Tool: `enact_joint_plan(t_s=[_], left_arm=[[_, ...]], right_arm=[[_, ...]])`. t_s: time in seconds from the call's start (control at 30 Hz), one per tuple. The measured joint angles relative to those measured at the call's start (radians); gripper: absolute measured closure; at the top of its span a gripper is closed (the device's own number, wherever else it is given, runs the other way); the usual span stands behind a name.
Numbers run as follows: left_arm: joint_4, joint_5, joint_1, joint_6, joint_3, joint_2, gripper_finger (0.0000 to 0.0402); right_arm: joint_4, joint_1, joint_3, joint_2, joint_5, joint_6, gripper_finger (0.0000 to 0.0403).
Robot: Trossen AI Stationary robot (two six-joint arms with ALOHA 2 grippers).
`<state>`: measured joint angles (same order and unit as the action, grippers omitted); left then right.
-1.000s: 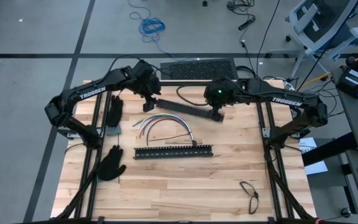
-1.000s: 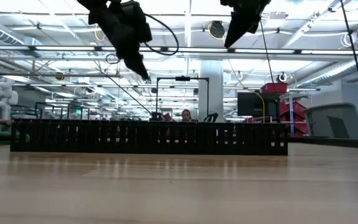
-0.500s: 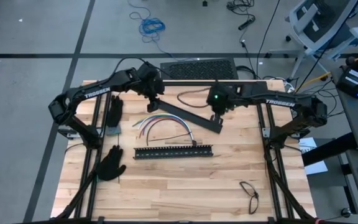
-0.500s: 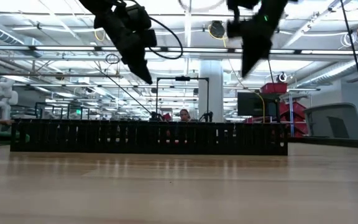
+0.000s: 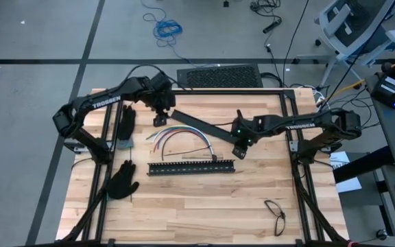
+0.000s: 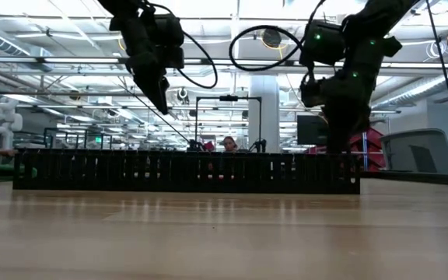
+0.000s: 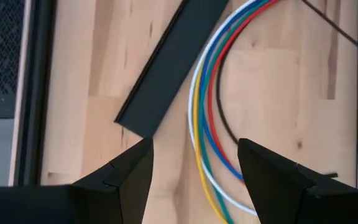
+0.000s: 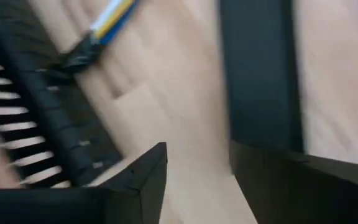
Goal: Ziptie cables
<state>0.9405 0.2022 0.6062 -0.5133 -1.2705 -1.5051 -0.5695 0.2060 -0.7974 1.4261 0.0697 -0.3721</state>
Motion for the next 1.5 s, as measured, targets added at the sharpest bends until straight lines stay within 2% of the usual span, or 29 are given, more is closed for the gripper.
enact_joint_plan(t_s=[0.07, 0.33, 0.5, 0.6, 0.67, 0.77, 0.83, 0.93, 1.07, 1.27, 1.4, 1.5], left_arm=[[-0.003, -0.002, 0.008, 0.000, 0.000, 0.000, 0.0171], [-0.072, -0.001, 0.013, -0.002, 0.057, 0.000, 0.0171], [-0.120, -0.001, 0.019, -0.019, 0.106, 0.000, 0.0171], [-0.148, 0.000, 0.023, -0.019, 0.126, 0.000, 0.0171], [-0.163, 0.000, 0.022, -0.016, 0.138, 0.000, 0.0171], [-0.186, 0.005, 0.022, 0.011, 0.144, 0.000, 0.0171], [-0.182, 0.008, 0.021, 0.018, 0.147, 0.000, 0.0171], [-0.178, 0.009, 0.022, 0.017, 0.147, 0.000, 0.0171], [-0.172, 0.010, 0.024, 0.011, 0.147, 0.000, 0.0171], [-0.184, 0.010, 0.031, 0.010, 0.147, 0.000, 0.0171], [-0.234, 0.012, 0.031, 0.012, 0.147, 0.001, 0.0171], [-0.329, 0.048, 0.029, 0.051, 0.149, 0.001, 0.0171]], right_arm=[[-0.007, -0.008, 0.000, 0.009, -0.065, -0.005, 0.0228], [0.080, 0.002, 0.001, 0.118, -0.078, -0.029, 0.0277], [0.123, 0.009, -0.002, 0.194, -0.123, -0.033, 0.0285], [0.152, 0.028, -0.009, 0.257, -0.116, -0.042, 0.0294], [0.184, 0.031, -0.013, 0.296, -0.110, -0.043, 0.0315], [0.203, 0.031, -0.016, 0.321, -0.095, -0.057, 0.0376], [0.211, 0.032, -0.016, 0.321, -0.067, -0.070, 0.0392], [0.197, 0.033, -0.016, 0.300, -0.036, -0.089, 0.0398], [0.079, 0.014, -0.005, 0.205, 0.013, -0.120, 0.0401], [-0.091, -0.001, -0.069, 0.054, -0.012, -0.106, 0.0402], [-0.153, -0.001, -0.117, -0.003, -0.007, -0.100, 0.0402], [-0.180, -0.002, -0.170, -0.026, -0.008, -0.085, 0.0403]])
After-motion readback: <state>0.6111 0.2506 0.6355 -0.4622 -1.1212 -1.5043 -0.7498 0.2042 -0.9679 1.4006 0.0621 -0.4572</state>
